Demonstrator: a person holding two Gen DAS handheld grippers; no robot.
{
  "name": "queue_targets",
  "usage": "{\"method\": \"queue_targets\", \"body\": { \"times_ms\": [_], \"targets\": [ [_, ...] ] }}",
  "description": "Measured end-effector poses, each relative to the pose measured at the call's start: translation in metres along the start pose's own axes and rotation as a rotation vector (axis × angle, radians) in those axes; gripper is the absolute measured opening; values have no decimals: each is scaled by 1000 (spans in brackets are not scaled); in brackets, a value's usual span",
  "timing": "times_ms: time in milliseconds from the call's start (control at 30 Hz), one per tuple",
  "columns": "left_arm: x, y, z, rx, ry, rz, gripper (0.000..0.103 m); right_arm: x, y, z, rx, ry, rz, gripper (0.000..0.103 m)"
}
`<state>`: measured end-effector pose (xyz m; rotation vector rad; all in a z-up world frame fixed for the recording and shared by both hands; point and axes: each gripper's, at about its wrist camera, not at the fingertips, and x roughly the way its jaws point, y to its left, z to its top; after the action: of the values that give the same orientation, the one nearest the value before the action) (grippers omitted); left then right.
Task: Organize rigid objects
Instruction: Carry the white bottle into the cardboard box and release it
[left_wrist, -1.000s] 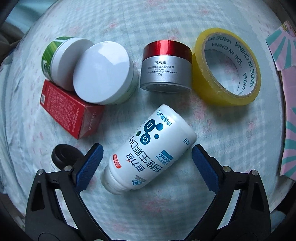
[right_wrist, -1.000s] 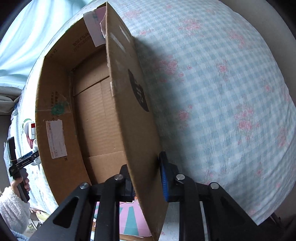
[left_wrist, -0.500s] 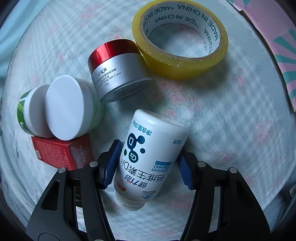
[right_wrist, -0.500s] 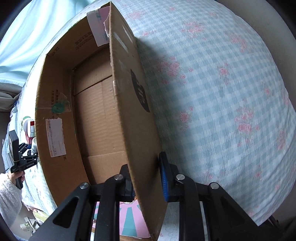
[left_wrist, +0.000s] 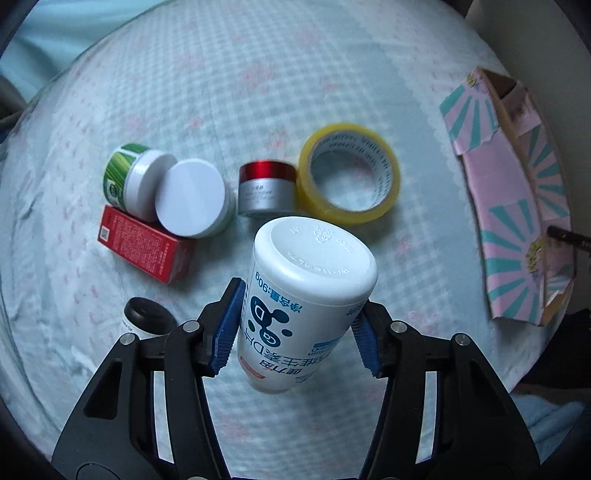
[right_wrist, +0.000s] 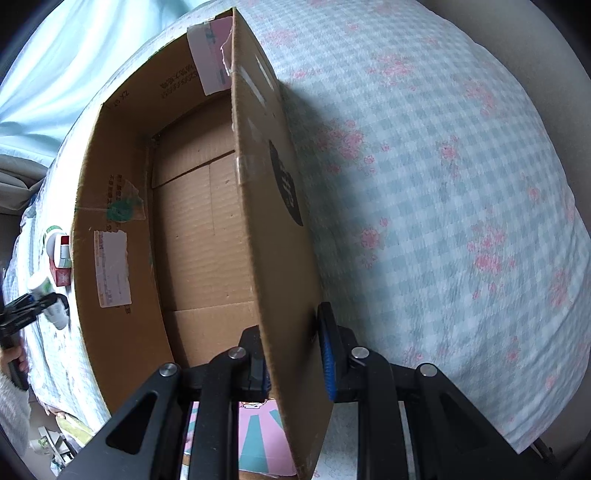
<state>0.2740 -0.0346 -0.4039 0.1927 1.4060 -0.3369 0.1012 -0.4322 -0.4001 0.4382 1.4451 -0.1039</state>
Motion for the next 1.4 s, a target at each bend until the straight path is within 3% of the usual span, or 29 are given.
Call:
{"method": "queue_targets", "body": {
  "times_ms": [200, 400, 600, 700, 1000, 1133, 1200, 1233, 1267, 1300, 1400],
  "targets": [
    [-67, -67, 40, 22, -102, -64, 51, -3, -1, -2, -16, 17, 7, 19],
    [-80, -161, 98, 103, -161, -170, 51, 0, -8, 8, -17, 27, 27, 19],
    [-36, -251, 141, 152, -85, -235, 51, 2, -14, 14, -36, 34, 34, 19],
    [1, -274, 150, 130, -23, -251, 51, 3, -13, 13, -34, 35, 31, 19],
    [78, -309, 154, 117, 94, -201, 50, 6, -8, 12, -57, 43, 25, 19],
    [86, -314, 155, 113, 123, -188, 50, 8, -1, 10, -85, 46, 22, 19],
    [89, -318, 158, 119, 138, -144, 50, 9, 0, 10, -96, 46, 25, 19],
    [89, -320, 159, 129, 139, -110, 52, 9, 1, 9, -99, 47, 26, 19],
    [86, -322, 160, 141, 134, -83, 70, 9, 1, 9, -103, 48, 26, 19],
    [82, -323, 160, 153, 120, -62, 101, 9, 2, 8, -105, 48, 26, 19],
    [71, -321, 160, 162, 90, -57, 103, 10, 2, 8, -109, 48, 23, 19]
  ]
}}
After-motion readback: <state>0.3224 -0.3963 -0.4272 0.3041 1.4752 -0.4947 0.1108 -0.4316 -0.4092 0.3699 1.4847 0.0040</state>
